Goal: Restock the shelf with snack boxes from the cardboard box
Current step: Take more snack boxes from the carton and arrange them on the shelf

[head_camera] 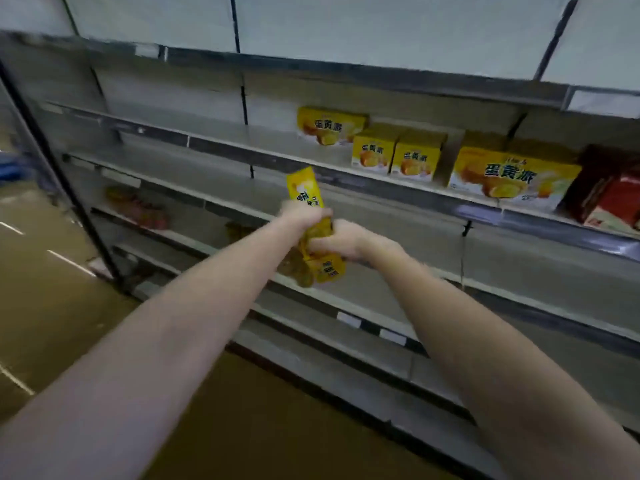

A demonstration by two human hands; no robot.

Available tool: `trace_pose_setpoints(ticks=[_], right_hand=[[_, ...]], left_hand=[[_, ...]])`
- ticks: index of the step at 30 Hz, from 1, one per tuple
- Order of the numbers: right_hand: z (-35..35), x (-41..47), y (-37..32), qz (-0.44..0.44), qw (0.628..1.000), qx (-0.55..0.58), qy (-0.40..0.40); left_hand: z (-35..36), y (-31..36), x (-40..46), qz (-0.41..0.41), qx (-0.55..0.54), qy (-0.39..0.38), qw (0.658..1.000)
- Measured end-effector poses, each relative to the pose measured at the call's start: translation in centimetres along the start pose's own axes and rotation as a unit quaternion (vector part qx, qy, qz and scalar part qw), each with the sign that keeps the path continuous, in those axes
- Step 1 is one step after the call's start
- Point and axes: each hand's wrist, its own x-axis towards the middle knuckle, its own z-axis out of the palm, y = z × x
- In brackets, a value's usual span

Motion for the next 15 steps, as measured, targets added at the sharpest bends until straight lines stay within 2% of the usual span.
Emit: trace_pose_setpoints(ticks=[2, 4, 6, 8, 10, 12, 15], right_hand=[[1.1, 1.1, -1.2, -0.012, 0.989, -0.140, 0.040], [1.7, 2.6, -1.5, -0.018, 0.982, -0.174, 0.071], [1.5, 4.0, -1.7, 0.001, 0.984, -0.154, 0.091], [0.7, 4.5, -2.2, 0.035, 0.988, -0.106, 0.105], [0.6, 5.7, -3.1, 0.045, 0.988, -0.078, 0.129], [0.6, 7.3, -4.3, 0.061, 0.987, -0.042, 0.140], [0.7, 9.6, -6.4, 0.067, 0.987, -0.003, 0.146]], left_hand=[[-0.7, -0.5, 0.8, -0.011, -0.032, -0.009, 0.999], [-1.7, -1.2, 2.4, -0.011, -0.051, -0.007, 0.999], [-3.5, -1.5, 3.1, 0.014, -0.069, -0.032, 0.997], [-5.6, -1.4, 3.1, 0.069, -0.040, -0.043, 0.996], [-7.8, -1.9, 5.3, 0.142, 0.038, -0.016, 0.989], [-9.9, -2.4, 8.2, 0.199, 0.070, -0.019, 0.977], [-12.5, -2.9, 12.5, 0.283, 0.190, 0.006, 0.940]])
